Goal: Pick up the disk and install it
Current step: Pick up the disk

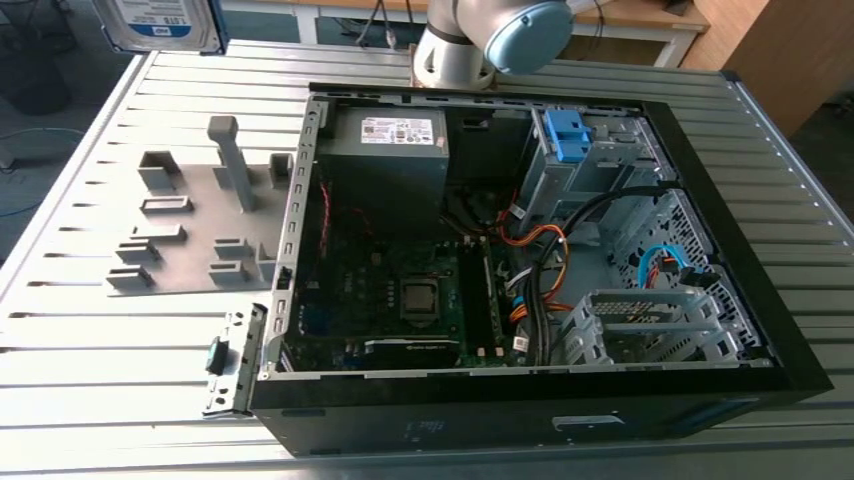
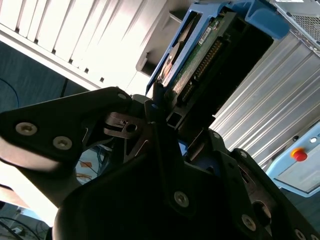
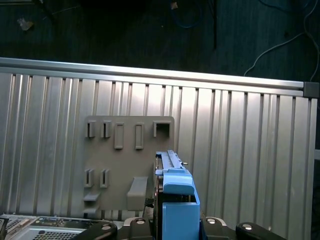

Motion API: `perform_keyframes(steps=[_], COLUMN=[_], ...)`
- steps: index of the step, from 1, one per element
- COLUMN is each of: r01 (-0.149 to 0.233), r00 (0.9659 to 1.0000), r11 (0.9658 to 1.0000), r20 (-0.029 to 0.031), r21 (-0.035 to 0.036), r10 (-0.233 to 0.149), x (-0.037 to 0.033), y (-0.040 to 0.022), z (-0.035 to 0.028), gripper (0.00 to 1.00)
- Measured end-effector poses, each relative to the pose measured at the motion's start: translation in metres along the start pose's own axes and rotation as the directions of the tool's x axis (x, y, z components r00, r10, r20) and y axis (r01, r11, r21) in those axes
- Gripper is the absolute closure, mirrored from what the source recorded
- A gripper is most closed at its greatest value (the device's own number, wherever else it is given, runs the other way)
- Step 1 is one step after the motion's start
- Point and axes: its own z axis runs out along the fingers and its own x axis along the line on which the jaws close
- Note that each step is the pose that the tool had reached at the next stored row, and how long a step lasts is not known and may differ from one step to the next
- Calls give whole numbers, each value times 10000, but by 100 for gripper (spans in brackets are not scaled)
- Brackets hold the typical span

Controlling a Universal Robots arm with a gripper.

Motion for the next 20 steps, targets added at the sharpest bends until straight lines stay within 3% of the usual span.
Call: perform_keyframes(steps=[13,16,20], r01=[0,0,0], r00=[10000,10000,10000], r11=[10000,10000,10000], r20=[1,0,0], r21=[0,0,0], r10=[0,0,0], x=[12,18,22], y=[-203,-303,-371], z=[-4,-6,-8], gripper=[63,63,63])
